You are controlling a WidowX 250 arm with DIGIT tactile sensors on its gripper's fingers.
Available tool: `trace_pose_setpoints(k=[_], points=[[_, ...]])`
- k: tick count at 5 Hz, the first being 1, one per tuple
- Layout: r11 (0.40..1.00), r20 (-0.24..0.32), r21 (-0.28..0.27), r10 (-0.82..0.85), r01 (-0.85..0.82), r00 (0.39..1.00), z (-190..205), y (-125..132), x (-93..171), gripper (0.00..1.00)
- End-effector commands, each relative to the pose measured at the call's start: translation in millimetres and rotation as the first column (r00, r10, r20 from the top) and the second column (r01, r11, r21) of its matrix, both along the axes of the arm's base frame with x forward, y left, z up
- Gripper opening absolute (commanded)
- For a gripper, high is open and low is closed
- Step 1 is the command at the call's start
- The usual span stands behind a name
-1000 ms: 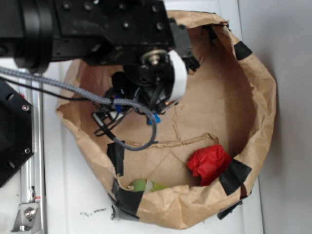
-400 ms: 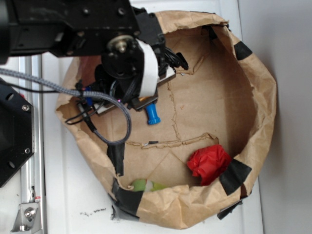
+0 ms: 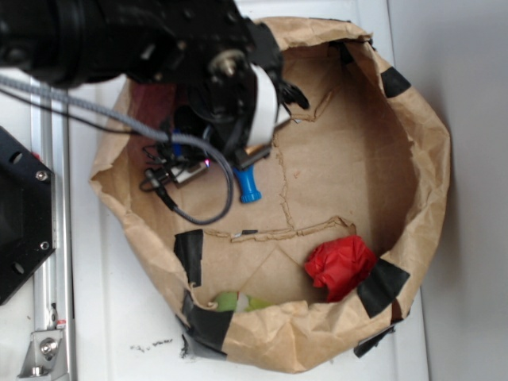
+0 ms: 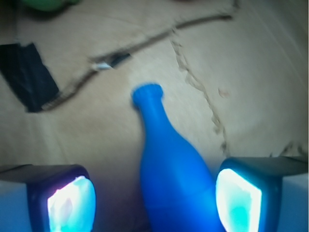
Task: Grab the blue bottle.
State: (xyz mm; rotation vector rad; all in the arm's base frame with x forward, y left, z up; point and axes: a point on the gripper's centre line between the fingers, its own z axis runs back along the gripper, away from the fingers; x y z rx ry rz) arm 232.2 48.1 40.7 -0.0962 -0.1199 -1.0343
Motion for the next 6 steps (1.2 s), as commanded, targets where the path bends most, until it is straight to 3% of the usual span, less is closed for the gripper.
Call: trace_pose_setpoints(k=[1, 3, 4, 6], points=[[1.000, 0.015, 0.018, -0.014, 0.014, 1.000, -17.3, 8.0, -9.0, 1.00], [0.999, -0.001, 0.028, -0.025, 0.025, 1.000, -16.4, 9.1, -5.1, 1.00], [1.000, 0.022, 0.022, -0.009, 0.008, 1.000, -16.0, 9.7, -3.8, 0.00], [1.000, 0.024, 0.025, -0.005, 0.005, 1.000, -17.4, 8.9, -2.7, 0.00]])
